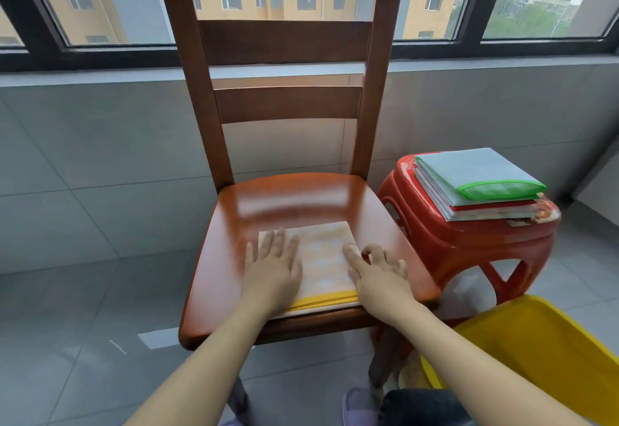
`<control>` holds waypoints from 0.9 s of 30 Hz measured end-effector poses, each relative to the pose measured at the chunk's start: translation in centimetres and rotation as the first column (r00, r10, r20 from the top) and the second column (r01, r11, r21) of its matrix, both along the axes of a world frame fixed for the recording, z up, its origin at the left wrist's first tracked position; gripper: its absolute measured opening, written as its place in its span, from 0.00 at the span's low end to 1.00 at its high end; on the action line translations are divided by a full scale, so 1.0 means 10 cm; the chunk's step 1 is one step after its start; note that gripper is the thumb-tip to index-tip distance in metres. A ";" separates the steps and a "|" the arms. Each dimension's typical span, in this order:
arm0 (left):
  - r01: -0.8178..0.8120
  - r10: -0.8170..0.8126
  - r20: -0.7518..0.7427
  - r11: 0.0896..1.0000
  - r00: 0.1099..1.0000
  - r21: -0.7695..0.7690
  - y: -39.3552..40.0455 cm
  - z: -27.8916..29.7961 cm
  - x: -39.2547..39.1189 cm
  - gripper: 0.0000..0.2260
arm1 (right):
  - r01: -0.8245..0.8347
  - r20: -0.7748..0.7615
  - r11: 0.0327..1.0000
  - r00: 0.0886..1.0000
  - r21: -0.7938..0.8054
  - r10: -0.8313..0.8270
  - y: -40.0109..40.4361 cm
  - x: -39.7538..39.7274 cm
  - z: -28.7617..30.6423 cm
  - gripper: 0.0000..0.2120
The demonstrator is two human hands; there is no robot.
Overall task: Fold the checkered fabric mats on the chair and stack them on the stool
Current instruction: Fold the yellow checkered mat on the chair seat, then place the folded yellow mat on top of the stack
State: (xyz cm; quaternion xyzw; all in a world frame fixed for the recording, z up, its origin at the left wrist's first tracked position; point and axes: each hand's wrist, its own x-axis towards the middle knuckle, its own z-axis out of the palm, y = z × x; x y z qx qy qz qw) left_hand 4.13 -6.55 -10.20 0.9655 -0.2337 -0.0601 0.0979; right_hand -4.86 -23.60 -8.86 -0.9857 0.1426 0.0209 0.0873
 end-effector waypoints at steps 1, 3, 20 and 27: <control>-0.056 0.056 -0.009 0.998 0.998 0.002 0.07 0.01 -0.01 0.23 | 0.008 0.021 1.000 1.000 0.014 -0.008 0.02 -0.01 0.00 0.22; -0.170 0.170 0.042 0.985 0.985 0.018 0.19 0.06 -0.09 0.23 | 0.056 0.055 0.995 0.997 0.079 -0.060 0.08 -0.02 0.03 0.23; -0.482 0.297 -0.405 0.721 0.865 -0.498 -0.01 0.69 -0.43 0.15 | 0.412 -0.087 0.724 0.893 0.554 -0.441 0.05 -0.21 0.53 0.18; -0.356 0.124 -0.357 0.601 0.926 -0.715 -0.43 1.03 -0.64 0.19 | 0.355 0.141 0.625 0.785 0.695 -0.603 -0.30 -0.53 0.93 0.09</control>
